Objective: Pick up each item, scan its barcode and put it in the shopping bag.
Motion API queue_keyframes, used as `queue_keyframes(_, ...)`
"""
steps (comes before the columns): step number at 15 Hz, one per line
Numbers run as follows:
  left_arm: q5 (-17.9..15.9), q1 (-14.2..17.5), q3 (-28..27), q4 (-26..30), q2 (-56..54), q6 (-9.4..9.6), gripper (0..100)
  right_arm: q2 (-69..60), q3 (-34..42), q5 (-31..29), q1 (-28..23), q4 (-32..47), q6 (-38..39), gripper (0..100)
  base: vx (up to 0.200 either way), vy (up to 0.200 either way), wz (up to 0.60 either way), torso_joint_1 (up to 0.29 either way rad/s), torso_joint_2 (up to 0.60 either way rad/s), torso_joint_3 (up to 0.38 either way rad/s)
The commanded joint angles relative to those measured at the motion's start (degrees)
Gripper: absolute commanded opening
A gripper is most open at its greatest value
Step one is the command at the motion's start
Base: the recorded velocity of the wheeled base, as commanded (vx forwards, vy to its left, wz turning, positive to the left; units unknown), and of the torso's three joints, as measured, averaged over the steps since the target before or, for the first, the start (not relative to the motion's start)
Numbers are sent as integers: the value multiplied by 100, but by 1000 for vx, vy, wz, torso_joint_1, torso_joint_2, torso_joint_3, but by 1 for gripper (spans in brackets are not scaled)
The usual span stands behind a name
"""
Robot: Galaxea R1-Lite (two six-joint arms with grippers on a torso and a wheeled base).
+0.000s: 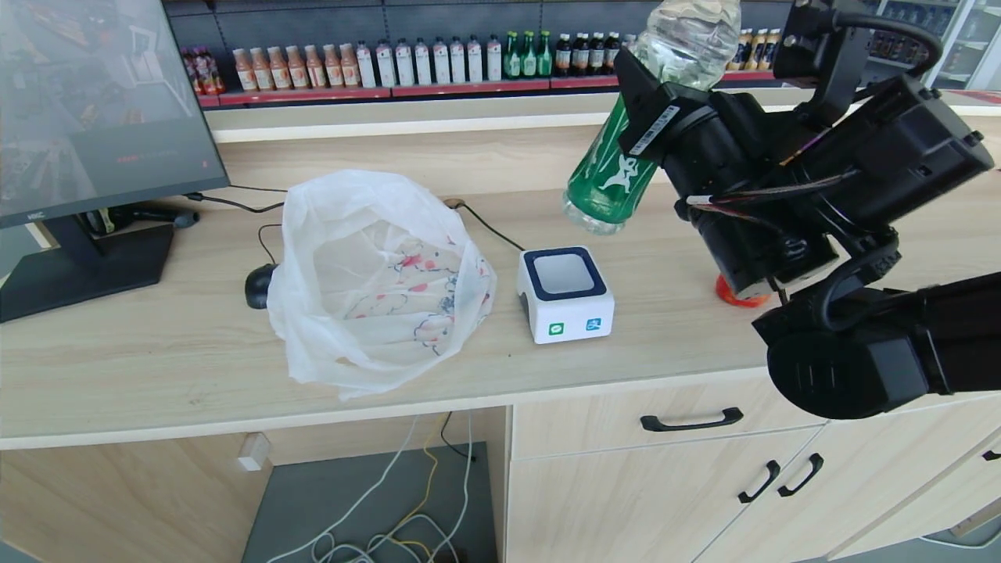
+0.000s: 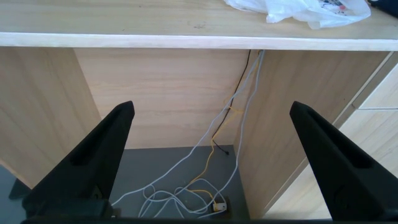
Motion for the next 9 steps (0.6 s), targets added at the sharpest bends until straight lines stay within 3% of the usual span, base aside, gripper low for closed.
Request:
queue_keyframes(1,0,0,0,-1,-2,-9,100,-45,202,348,-164,-38,-261,0,0,0,0,0,0,0)
queue_keyframes(4,9,9,0,-1,-2,-18,100,-18,676,954,-226,-671,-1052,0,0,0,0,0,0,0)
queue_keyframes(6,0,0,0,-1,-2,-9,100,78,1089,946,-217,-1119,-1219,0,0,0,0,0,0,0)
queue_keyframes(9,9,0,0,-1,-2,-9,100,34,1476,998,-208,-1181,-1360,0,0,0,0,0,0,0)
